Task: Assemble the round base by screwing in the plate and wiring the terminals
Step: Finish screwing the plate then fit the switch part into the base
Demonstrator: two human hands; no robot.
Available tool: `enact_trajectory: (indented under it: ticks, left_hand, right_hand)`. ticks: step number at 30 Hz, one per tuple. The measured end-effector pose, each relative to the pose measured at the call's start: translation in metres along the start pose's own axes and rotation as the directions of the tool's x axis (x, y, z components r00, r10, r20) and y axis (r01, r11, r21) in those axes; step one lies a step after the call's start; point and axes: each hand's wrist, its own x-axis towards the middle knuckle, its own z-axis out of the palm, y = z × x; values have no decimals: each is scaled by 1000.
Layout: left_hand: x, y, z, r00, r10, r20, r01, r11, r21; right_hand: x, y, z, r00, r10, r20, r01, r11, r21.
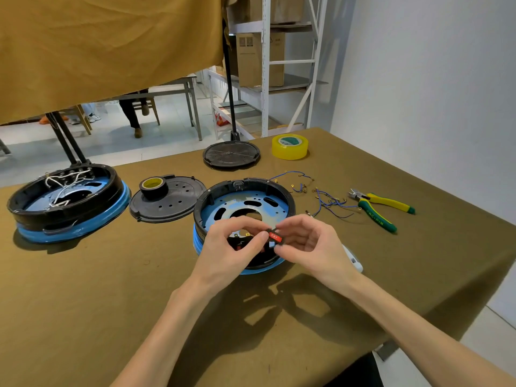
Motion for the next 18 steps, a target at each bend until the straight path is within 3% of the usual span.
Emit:
enact_trajectory:
  ticks: [10,18]
  left_hand:
    - [-1,-2,2,998,56,16,-56,998,13]
    - [-2,-4,4,999,52,2,-52,999,-4]
  right_hand:
    - [1,-3,-2,999,36,-12,-36,999,8]
    - [2,-2,-2,995,87,57,-90,995,47]
